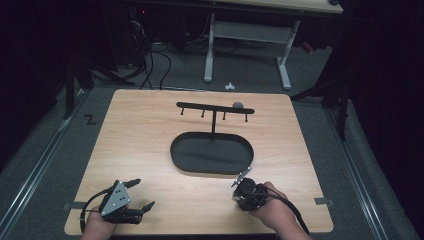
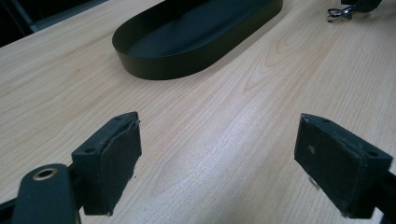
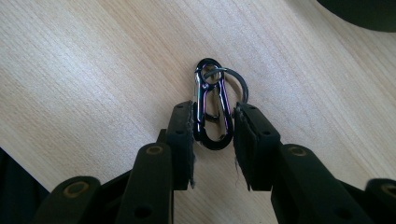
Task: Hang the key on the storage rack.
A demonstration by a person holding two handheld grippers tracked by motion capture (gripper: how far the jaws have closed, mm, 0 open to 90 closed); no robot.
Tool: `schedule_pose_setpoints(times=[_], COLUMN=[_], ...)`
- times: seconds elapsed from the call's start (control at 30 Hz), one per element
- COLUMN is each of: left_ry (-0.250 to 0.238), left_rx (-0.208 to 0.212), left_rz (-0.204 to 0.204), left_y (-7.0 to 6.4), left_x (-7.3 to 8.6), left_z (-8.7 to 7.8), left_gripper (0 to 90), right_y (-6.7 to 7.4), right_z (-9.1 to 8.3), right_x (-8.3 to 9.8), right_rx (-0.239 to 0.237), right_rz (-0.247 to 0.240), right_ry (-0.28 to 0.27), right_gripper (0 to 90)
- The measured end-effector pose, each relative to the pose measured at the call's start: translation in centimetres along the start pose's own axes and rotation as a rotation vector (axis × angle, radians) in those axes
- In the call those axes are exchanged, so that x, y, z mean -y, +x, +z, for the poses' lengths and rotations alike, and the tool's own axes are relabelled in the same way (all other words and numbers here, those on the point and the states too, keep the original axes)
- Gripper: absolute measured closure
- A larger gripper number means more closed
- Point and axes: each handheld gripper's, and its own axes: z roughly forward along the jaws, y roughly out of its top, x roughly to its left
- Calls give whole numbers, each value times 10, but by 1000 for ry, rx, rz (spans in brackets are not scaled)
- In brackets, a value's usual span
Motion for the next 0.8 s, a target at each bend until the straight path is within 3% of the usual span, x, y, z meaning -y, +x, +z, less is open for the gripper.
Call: schedule_pose_setpoints(times=[0.4, 0.8], left_ry=[1, -1], left_rx=[3, 2], left_rz=[3, 2], left_y=[-1, -1], left_x=[0, 0], left_z=[0, 0], left_gripper=[153, 153], right_y=[7, 9], right_z=[6, 6], right_x=[-3, -5], right_rx=[39, 51], right_rz=[-59, -68], right_ry=[35, 48], right_gripper=[682, 679])
